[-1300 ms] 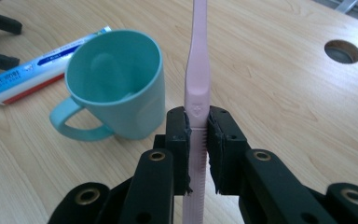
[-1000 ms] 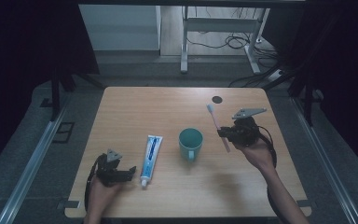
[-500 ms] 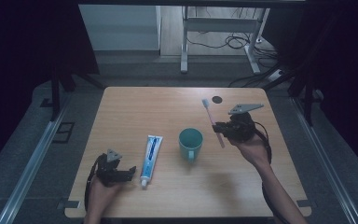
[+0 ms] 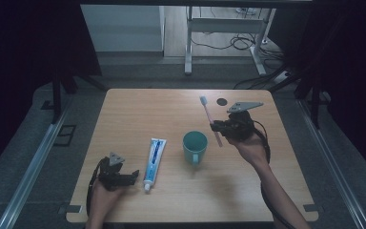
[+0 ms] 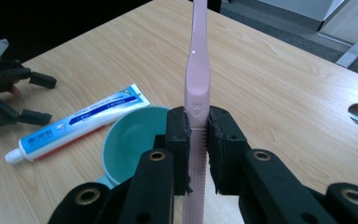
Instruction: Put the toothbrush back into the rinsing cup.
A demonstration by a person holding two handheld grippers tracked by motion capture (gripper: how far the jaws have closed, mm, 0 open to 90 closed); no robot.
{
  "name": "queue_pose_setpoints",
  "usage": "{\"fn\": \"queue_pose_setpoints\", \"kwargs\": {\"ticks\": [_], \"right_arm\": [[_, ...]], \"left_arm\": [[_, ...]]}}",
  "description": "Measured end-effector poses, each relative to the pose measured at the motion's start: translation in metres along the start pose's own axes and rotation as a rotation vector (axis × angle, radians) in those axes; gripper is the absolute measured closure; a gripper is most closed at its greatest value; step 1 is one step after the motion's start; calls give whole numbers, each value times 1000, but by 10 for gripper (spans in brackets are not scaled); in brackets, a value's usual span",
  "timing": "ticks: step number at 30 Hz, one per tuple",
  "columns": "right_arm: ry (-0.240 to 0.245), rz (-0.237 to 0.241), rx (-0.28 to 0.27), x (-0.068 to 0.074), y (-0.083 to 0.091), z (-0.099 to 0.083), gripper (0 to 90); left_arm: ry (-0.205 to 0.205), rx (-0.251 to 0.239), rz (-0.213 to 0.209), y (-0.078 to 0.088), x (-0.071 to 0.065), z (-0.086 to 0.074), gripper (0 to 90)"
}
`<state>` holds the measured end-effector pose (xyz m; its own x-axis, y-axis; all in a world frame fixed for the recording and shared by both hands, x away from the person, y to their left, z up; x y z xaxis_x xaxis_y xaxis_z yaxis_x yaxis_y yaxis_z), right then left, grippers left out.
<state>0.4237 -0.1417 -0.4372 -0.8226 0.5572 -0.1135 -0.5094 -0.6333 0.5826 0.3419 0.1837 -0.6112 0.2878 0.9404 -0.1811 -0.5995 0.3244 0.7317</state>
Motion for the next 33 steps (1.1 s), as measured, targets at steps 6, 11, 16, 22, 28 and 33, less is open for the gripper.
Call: {"fn": "queue_pose_setpoints", "kwargs": {"ticks": [6,11,16,22,28,33], "right_arm": [[-1,6,-17,3,-6,8,785],[1,7,-31,5,-11,14,785],[5,10,-40,8,-16,19,785],[11,20,-49,13,-24,24,785],[27,32,-56,20,-34,28,785],[25,36,-57,23,-38,27,785]], "left_arm": [[-1,1,0,0,0,0,93],[-2,1,1,0,0,0,93],[1,0,0,0,0,0,92],[3,-3,-1,0,0,0,92],[2,-3,-1,0,0,0,91],[-2,2,0,0,0,0,90]]}}
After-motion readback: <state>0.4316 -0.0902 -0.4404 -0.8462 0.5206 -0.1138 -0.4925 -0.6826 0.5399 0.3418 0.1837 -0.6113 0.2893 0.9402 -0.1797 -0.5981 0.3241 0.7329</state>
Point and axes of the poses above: each handheld gripper's, and its own axes: y roughly backward along the jaws, z roughly out of its top, x roughly to its left, the point moved 9 cm from there along -y, roughly forward along the jaws, and after that the axes turned 13 degrees about y, right-handed, at the moved point
